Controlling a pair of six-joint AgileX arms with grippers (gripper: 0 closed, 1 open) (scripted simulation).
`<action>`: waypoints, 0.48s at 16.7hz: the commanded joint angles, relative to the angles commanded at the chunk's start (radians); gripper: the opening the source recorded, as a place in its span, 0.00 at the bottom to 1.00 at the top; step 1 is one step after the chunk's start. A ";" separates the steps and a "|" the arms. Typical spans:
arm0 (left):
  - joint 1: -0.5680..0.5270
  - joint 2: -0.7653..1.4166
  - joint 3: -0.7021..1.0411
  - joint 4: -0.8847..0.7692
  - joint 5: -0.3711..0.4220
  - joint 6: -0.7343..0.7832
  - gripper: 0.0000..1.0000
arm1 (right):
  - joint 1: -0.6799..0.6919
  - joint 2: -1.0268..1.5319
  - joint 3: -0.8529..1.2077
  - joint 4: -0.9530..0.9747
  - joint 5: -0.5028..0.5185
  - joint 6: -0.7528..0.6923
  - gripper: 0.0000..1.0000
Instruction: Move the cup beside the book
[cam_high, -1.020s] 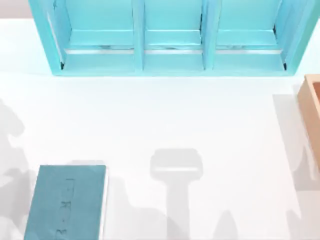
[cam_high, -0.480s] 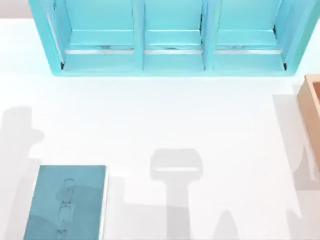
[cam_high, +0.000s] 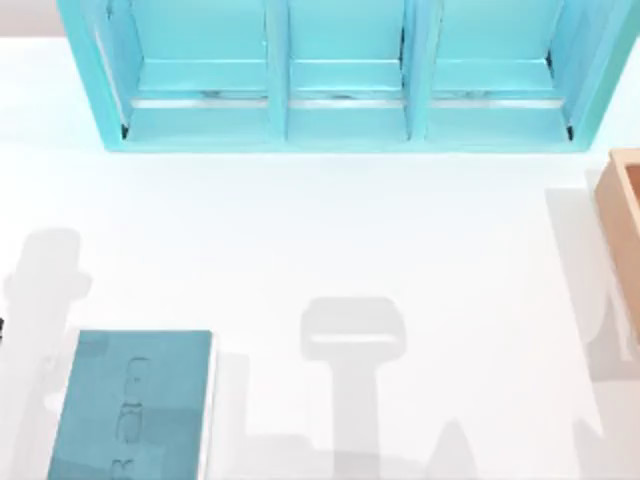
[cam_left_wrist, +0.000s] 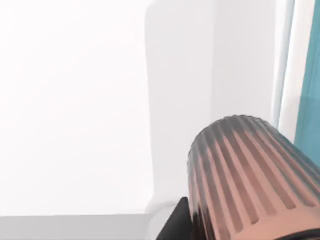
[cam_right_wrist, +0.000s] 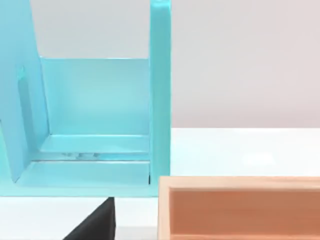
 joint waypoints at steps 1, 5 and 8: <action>0.000 0.000 0.000 0.000 0.000 0.000 0.00 | 0.000 0.000 0.000 0.000 0.000 0.000 1.00; 0.004 0.003 -0.014 0.019 0.000 0.002 0.00 | 0.000 0.000 0.000 0.000 0.000 0.000 1.00; 0.003 0.006 -0.102 0.115 -0.001 0.001 0.00 | 0.000 0.000 0.000 0.000 0.000 0.000 1.00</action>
